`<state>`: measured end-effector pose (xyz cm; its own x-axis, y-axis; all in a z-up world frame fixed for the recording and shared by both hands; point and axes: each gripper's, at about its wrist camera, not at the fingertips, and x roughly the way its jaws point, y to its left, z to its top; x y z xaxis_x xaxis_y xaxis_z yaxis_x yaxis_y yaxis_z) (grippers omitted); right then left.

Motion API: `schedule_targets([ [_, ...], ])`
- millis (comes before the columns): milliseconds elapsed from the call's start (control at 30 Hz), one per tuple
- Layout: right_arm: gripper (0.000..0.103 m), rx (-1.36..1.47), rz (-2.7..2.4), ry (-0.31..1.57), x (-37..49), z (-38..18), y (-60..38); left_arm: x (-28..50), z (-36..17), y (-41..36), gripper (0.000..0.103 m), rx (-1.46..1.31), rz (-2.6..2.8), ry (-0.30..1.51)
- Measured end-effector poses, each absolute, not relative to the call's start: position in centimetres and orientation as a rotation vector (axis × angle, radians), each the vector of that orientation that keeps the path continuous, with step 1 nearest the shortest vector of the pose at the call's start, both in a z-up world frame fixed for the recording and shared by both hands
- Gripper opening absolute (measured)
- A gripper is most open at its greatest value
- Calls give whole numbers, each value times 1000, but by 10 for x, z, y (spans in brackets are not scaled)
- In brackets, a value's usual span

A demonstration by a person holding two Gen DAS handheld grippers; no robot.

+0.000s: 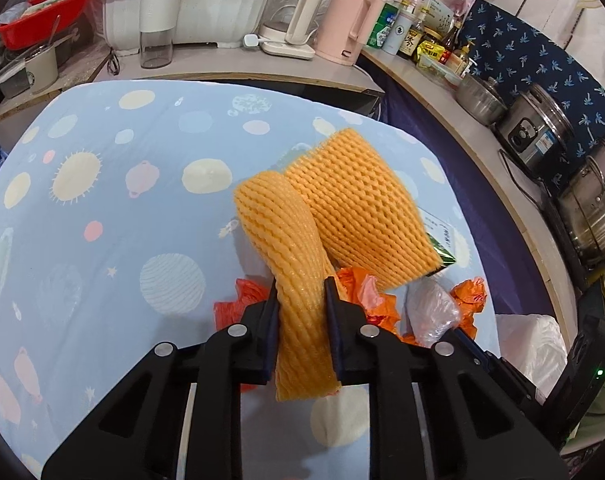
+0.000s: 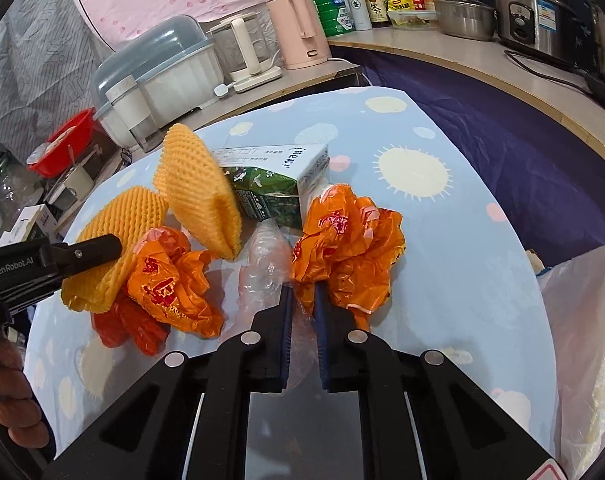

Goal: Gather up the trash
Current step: 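Grasp an orange foam net with the left gripper while the right grasps an orange plastic bag, then carry the foam net and orange bag over the bin with both grippers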

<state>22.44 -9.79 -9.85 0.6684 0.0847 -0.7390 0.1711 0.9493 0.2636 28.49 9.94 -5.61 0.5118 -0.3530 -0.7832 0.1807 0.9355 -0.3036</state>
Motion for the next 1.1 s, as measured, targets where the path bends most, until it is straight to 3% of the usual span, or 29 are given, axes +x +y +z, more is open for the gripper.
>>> schedule_targets([
  [100,6,338,-53,823,210,-90,-102,271,-43,99,19,-200,-335,966],
  [767,5,400,-131,689,96,-34,-159,163,19,24,19,-141,-556,894],
  [1100,5,434,-153,699,44,-41,-181,125,-47,24,22,-100,-587,1074],
])
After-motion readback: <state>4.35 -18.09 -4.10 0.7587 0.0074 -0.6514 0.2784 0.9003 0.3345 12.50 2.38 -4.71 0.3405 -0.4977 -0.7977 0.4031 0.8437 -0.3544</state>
